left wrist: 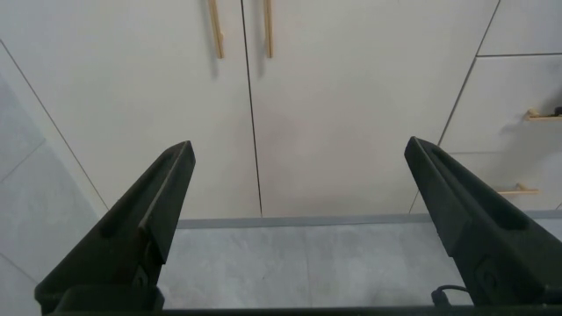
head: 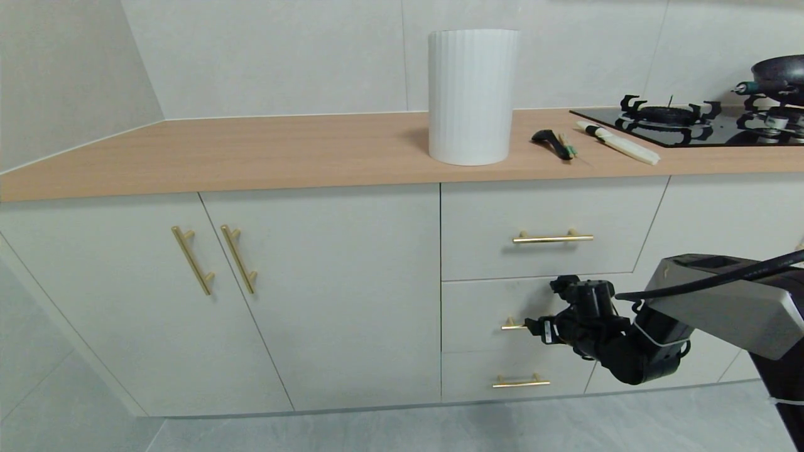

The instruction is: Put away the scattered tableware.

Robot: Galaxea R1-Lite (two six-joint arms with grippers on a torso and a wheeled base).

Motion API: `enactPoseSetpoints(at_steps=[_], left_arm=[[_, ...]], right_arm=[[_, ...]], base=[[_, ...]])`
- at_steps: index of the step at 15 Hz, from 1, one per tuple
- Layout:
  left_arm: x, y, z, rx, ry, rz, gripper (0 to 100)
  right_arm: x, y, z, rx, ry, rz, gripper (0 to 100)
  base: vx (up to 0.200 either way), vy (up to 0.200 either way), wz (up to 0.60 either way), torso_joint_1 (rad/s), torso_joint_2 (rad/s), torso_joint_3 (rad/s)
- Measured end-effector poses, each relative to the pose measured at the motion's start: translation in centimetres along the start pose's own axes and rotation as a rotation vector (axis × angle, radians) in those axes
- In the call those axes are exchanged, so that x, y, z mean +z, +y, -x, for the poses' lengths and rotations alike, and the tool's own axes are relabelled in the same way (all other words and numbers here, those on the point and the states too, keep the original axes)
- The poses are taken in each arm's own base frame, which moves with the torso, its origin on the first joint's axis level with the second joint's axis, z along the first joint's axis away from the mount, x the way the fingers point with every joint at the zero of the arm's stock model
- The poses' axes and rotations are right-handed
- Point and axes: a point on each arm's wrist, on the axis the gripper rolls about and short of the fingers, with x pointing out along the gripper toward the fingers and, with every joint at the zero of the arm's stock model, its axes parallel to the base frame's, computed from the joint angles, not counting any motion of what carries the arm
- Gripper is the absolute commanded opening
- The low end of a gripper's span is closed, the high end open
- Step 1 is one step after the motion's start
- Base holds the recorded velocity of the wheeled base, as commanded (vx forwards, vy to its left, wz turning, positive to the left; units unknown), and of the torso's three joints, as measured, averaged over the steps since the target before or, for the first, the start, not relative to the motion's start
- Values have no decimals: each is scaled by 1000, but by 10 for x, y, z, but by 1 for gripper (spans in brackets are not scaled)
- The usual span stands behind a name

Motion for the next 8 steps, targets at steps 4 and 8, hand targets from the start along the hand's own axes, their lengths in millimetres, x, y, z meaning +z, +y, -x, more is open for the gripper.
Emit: enactPoseSetpoints(at_steps=[4, 8], left_arm=[[0, 0, 0, 0, 0, 0, 100], [0, 0, 0, 0, 0, 0, 100]], right_arm=[[-6, -1, 4, -6, 89, 14, 100], [-8, -2, 11, -7, 106, 20, 100]], base=[[0, 0, 0, 0, 0, 0], [0, 0, 0, 0, 0, 0]])
